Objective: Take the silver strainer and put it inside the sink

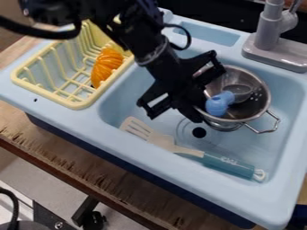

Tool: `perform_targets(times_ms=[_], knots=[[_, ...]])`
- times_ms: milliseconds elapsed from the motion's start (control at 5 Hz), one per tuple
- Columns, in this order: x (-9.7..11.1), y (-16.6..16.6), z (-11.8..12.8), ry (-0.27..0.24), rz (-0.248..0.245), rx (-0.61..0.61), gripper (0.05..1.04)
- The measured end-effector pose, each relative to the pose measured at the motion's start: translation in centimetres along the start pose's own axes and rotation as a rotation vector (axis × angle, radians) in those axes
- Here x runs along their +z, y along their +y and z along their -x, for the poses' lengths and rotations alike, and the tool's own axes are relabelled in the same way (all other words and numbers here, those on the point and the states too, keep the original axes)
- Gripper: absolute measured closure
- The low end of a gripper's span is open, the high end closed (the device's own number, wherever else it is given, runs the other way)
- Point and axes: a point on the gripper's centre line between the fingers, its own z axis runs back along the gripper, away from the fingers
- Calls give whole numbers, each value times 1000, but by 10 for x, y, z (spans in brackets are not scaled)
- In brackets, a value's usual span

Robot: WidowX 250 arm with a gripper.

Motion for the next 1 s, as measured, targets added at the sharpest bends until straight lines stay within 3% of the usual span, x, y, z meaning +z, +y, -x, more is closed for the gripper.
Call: perform_targets(times_ms=[200, 400, 1000], knots=[[-4, -3, 2, -16, 22, 37, 1023], [-17, -4, 5, -29, -2, 51, 1023], [-21, -5, 4, -40, -61, 59, 975]])
